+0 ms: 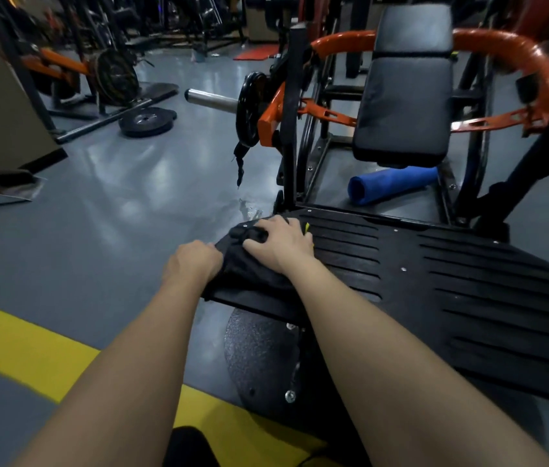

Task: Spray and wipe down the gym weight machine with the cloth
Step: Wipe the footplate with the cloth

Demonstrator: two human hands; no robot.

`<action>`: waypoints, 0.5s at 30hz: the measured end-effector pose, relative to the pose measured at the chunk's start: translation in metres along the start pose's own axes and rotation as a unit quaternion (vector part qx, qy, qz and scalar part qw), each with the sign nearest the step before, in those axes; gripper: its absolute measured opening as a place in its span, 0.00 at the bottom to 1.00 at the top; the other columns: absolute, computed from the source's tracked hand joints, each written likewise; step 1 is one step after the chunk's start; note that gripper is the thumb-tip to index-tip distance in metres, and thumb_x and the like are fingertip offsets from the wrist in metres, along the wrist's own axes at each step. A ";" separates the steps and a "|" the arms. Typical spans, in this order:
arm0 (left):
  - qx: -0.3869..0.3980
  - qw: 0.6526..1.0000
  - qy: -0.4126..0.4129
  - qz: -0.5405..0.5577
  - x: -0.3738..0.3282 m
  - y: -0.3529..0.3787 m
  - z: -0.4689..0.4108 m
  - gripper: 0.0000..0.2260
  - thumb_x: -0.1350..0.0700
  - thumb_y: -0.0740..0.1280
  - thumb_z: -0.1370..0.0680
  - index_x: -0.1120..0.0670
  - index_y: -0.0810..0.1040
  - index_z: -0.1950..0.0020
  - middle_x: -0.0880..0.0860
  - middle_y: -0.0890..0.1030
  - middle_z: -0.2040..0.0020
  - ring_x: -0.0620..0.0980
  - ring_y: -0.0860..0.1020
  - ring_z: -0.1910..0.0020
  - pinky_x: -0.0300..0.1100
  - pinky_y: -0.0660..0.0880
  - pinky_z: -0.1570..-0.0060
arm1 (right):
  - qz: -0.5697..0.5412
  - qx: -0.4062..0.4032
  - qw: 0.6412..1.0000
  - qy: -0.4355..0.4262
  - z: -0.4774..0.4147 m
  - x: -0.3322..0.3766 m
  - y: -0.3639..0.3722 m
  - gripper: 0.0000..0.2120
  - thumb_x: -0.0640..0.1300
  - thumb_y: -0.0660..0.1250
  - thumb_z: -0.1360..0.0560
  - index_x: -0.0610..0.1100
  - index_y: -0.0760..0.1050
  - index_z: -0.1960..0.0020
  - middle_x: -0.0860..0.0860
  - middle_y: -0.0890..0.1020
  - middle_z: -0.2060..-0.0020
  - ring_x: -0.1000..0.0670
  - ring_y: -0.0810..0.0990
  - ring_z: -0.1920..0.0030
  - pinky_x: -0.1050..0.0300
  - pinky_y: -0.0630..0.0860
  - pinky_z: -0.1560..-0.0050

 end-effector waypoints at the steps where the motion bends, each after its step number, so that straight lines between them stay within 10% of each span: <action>1: 0.005 1.000 -0.007 -0.003 0.000 -0.001 0.003 0.22 0.50 0.53 0.15 0.62 0.74 0.30 0.65 0.74 0.30 0.66 0.74 0.34 0.53 0.70 0.37 | 0.006 -0.002 1.000 0.015 0.010 -0.014 -0.007 0.25 0.62 0.62 0.24 0.58 0.72 0.29 0.53 0.70 0.28 0.43 0.62 0.26 0.37 0.60 0.29; 15: -0.012 0.998 0.041 -0.050 -0.033 -0.026 0.032 0.26 0.45 0.44 0.13 0.56 0.70 0.23 0.61 0.71 0.25 0.63 0.71 0.28 0.55 0.67 0.29 | 0.056 -0.044 0.977 0.199 0.097 -0.138 -0.084 0.21 0.61 0.64 0.24 0.61 0.74 0.31 0.53 0.72 0.30 0.45 0.63 0.26 0.39 0.59 0.27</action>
Point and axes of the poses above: each hand's wrist, its own z-axis away from the middle knuckle, its own y-axis out of the palm, x = y × z, the point moved 3 cm from there along -z, towards the middle knuckle
